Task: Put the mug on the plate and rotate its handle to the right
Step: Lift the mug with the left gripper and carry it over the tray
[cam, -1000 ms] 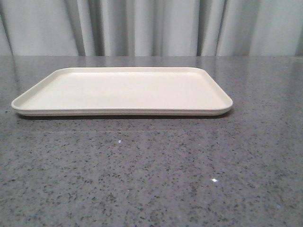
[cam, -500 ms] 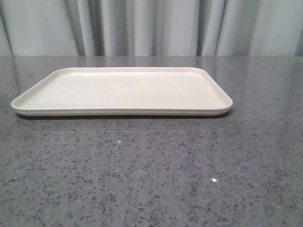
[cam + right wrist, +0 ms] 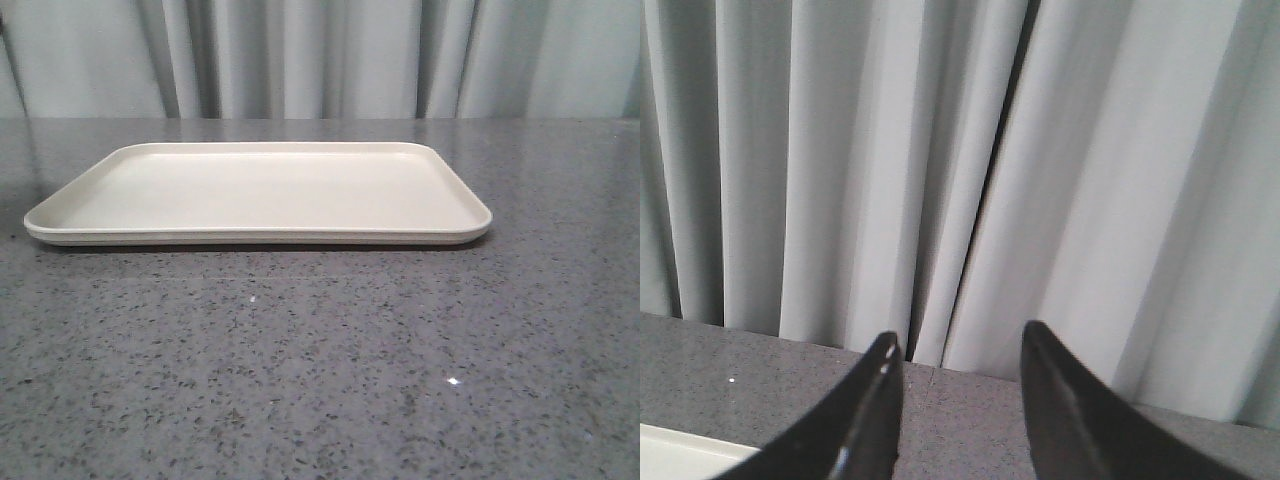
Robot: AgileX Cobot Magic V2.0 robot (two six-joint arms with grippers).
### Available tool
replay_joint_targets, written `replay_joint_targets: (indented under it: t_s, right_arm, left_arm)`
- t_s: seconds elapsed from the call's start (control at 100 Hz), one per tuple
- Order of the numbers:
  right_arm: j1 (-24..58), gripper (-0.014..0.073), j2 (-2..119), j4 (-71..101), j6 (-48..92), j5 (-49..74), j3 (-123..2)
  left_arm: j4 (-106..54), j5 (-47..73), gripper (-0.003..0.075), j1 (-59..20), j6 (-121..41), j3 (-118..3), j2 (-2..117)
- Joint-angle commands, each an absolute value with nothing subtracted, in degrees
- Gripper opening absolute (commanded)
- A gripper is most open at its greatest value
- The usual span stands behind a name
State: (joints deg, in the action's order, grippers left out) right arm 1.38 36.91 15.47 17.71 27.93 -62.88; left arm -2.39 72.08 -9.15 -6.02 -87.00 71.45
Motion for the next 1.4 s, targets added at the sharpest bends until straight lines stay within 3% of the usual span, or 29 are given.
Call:
replay_joint_targets:
  t_s: [0.0, 0.45, 1.39]
  right_arm:
    - [1.0, 0.0309, 37.6, 15.4, 18.1, 23.5, -64.1]
    - [1.0, 0.0309, 37.6, 15.4, 18.1, 25.1, -64.1]
    - [1.0, 0.0309, 37.6, 15.4, 18.1, 26.9, -64.1]
  left_arm:
    - [-4.1, 69.5, -0.0010, -12.5, -6.1, -92.6, 73.2]
    - [-4.0, 65.7, -0.0010, -28.3, -6.1, -101.6, 89.3]
    - [-8.2, 63.1, -0.0010, -29.3, -6.1, -101.6, 101.4]
